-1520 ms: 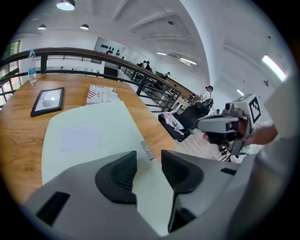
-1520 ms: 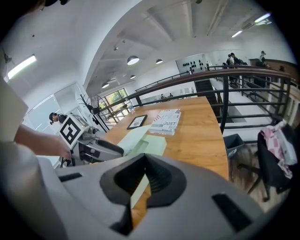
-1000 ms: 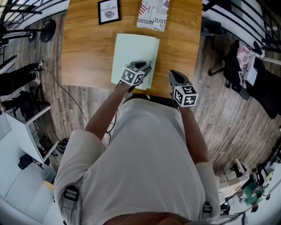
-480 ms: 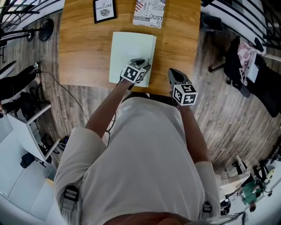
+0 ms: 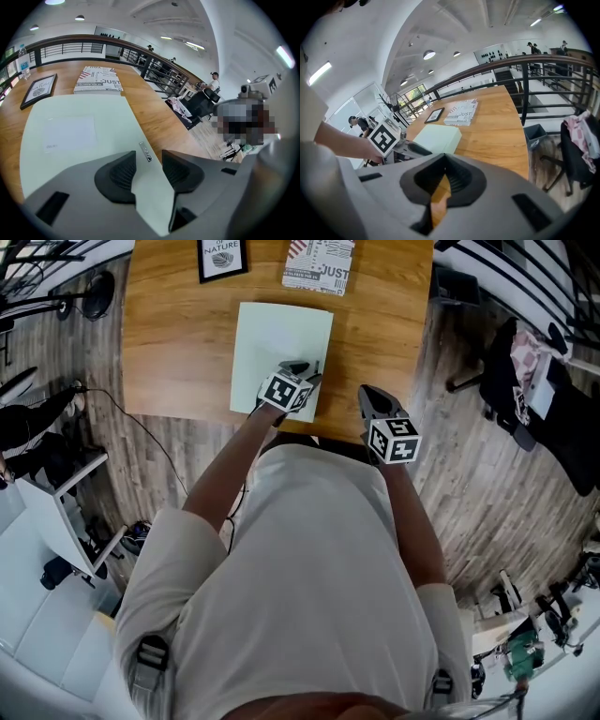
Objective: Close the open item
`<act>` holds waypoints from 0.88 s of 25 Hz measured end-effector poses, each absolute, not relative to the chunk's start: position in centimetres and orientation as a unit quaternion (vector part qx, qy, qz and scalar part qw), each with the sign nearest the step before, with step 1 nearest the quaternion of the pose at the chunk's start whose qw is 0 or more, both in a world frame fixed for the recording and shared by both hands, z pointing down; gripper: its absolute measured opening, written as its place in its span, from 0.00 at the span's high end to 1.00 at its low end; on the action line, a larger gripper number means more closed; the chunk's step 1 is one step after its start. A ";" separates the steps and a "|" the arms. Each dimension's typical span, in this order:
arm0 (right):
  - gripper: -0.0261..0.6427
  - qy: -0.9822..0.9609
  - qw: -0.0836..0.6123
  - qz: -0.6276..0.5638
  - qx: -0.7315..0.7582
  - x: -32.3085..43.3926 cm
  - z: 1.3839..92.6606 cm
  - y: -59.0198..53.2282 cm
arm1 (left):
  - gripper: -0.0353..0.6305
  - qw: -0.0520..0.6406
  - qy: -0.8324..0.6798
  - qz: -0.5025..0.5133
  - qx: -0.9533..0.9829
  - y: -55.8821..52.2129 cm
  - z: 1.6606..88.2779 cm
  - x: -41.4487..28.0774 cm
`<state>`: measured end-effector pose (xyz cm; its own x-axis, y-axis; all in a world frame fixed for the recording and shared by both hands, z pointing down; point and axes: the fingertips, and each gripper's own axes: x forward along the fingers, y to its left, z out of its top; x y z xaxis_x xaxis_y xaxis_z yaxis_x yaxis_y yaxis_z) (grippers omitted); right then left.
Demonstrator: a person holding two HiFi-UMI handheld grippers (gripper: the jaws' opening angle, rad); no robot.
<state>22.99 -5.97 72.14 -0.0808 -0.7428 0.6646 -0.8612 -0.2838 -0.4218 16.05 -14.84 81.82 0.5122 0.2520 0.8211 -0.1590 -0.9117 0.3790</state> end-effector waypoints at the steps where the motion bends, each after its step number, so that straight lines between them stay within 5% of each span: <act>1: 0.96 -0.596 0.069 0.433 0.673 23.0 72.2 -6.0 | 0.69 0.210 0.026 0.493 0.844 -14.8 81.9 16.0; 22: 0.96 -0.635 0.081 0.398 0.657 23.5 70.9 -6.1 | 0.66 0.242 -0.029 0.445 0.862 -15.4 80.2 16.4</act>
